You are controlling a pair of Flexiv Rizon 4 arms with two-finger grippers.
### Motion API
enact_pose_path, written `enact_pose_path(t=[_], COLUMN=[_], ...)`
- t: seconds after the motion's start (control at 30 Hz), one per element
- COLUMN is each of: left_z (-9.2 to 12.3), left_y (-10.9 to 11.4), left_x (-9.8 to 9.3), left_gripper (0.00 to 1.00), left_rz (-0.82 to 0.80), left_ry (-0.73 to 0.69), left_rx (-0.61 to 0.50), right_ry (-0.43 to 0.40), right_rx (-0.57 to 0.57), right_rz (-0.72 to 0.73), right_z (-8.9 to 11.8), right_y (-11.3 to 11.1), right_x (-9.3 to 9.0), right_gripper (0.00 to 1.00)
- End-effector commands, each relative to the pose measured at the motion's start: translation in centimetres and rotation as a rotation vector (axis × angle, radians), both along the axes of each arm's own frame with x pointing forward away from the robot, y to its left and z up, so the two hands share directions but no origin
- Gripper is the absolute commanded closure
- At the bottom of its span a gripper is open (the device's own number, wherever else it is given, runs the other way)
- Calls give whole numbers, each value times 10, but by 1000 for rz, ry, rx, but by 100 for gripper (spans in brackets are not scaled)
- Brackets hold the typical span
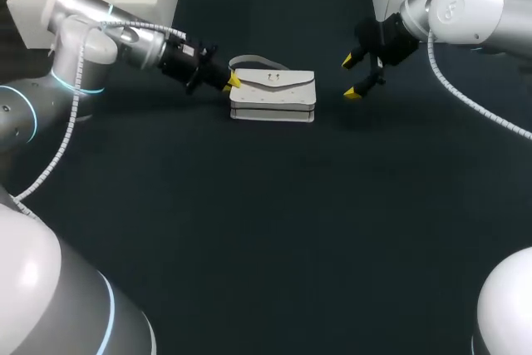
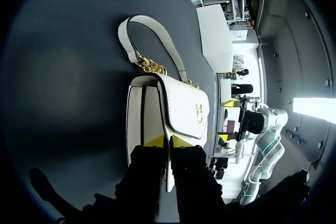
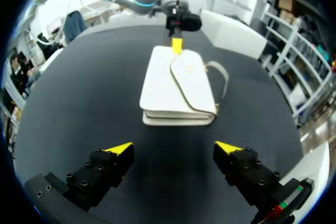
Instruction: Pick up the bag, open it, inspect its contents, close it, and place it on the opposite side
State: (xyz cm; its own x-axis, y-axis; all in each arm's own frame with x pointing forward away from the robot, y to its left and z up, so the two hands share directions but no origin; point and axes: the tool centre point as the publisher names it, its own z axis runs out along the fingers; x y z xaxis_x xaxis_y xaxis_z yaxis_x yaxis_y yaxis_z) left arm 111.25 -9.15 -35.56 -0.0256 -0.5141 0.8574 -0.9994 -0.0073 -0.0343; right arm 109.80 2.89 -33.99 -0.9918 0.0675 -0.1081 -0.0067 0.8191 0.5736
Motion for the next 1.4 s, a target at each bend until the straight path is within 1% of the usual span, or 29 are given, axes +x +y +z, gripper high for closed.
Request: enact_pose_path(t=[0.03, 0.07, 0.1, 0.13, 0.17, 0.23, 0.33, 0.43, 0.5, 0.6, 0.63, 0.7, 0.77, 0.8, 0.9, 1.07, 1.27, 1.4], left_z=[-1, -1, -1, 0, 2, 7, 16, 30, 37, 51, 55, 63, 71, 75, 87, 104, 114, 118], left_y=[-2, -2, -2, -2, -1, 3, 11, 20, 27, 32, 35, 39, 42, 44, 51, 64, 73, 78], left_x=[-1, -1, -1, -2, -3, -5, -10, -18, -23, -30, -32, -35, -39, -41, -45, -50, -52, -50], left_gripper=[100, 96, 82, 62, 38, 22, 24, 19, 14, 0, 0, 0, 0, 0, 0, 0, 0, 0], left_rz=[5, 5, 6, 6, 10, 17, 26, 34, 25, -9, -22, -51, -94, -108, -154, -219, -312, -397], left_ry=[-6, -8, -9, -10, -14, -25, -46, -76, -92, -113, -116, -119, -122, -130, -143, -159, -153, -137], left_rx=[-2, -3, -3, -3, -1, 2, 3, 8, 19, 52, 61, 78, 104, 126, 174, 246, 348, 414], right_ry=[1, 1, 1, 1, 1, 1, 1, 1, 1, 1, -1, 15, 31, 36, 54, 107, 137, 149], right_rx=[1, 1, 1, 1, 1, 1, 1, 1, 1, 1, -9, -80, -115, -154, -189, -253, -378, -471], right_rz=[2, 2, 2, 2, 2, 2, 2, 2, 2, 2, 2, 2, 5, 6, 20, 28, 14, 9], right_z=[-1, -1, -1, -1, -1, -1, -1, -1, -1, -1, 5, 12, 20, 23, 35, 48, 55, 59], right_y=[0, 0, 0, 0, 0, 0, 0, 0, 0, 0, 4, 14, 23, 28, 39, 50, 57, 60], right_x=[1, 1, 1, 1, 1, 1, 1, 1, 1, 1, 2, 3, 3, 3, 3, 3, 1, -1], right_gripper=[0, 0, 0, 0, 0, 0, 0, 0, 0, 0, 0, 0, 0, 0, 0, 0, 0, 0])
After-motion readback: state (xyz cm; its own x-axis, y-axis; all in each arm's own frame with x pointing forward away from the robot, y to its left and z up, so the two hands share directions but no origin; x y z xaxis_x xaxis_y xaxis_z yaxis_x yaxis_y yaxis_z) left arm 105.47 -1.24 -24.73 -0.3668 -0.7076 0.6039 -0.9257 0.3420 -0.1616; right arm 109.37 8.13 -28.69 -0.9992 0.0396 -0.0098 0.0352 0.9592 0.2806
